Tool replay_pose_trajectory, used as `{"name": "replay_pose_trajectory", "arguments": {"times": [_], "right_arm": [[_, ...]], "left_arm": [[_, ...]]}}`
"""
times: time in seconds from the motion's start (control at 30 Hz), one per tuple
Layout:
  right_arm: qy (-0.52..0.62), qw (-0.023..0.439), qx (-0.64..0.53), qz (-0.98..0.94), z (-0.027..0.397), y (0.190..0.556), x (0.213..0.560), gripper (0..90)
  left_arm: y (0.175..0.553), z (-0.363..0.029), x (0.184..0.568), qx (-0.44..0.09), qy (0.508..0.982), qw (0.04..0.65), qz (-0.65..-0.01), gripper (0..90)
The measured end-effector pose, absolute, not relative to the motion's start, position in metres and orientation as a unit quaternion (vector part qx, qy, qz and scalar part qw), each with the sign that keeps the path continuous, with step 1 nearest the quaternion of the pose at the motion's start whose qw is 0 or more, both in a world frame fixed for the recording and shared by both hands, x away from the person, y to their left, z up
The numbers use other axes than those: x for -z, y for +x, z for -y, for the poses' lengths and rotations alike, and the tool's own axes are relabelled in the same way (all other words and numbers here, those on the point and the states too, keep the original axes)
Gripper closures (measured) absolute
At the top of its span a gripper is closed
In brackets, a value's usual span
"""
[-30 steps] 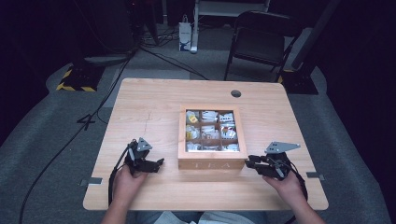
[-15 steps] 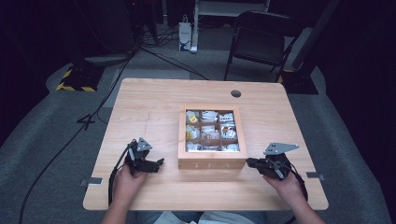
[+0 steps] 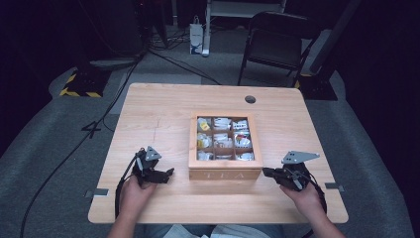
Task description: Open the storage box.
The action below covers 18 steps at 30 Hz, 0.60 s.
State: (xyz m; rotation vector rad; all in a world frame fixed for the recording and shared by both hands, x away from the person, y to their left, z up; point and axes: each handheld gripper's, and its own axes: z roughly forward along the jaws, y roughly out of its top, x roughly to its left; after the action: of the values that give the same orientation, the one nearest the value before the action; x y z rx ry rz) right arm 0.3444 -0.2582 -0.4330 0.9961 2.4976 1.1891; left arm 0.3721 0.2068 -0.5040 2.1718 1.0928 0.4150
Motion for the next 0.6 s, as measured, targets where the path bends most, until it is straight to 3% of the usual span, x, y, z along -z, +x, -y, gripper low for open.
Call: {"name": "replay_pose_trajectory", "arguments": {"times": [0.47,0.6], "right_arm": [[0.34,0.108,-0.43,-0.829,0.26,0.343,0.419,89.8],[0.337,0.119,-0.437,-0.826,0.26,0.344,0.411,89.9]], "left_arm": [[0.371,-0.212,0.503,-0.157,0.831,0.333,-0.417,15.1],[0.37,-0.215,0.5,-0.162,0.831,0.323,-0.423,20.3]]}}
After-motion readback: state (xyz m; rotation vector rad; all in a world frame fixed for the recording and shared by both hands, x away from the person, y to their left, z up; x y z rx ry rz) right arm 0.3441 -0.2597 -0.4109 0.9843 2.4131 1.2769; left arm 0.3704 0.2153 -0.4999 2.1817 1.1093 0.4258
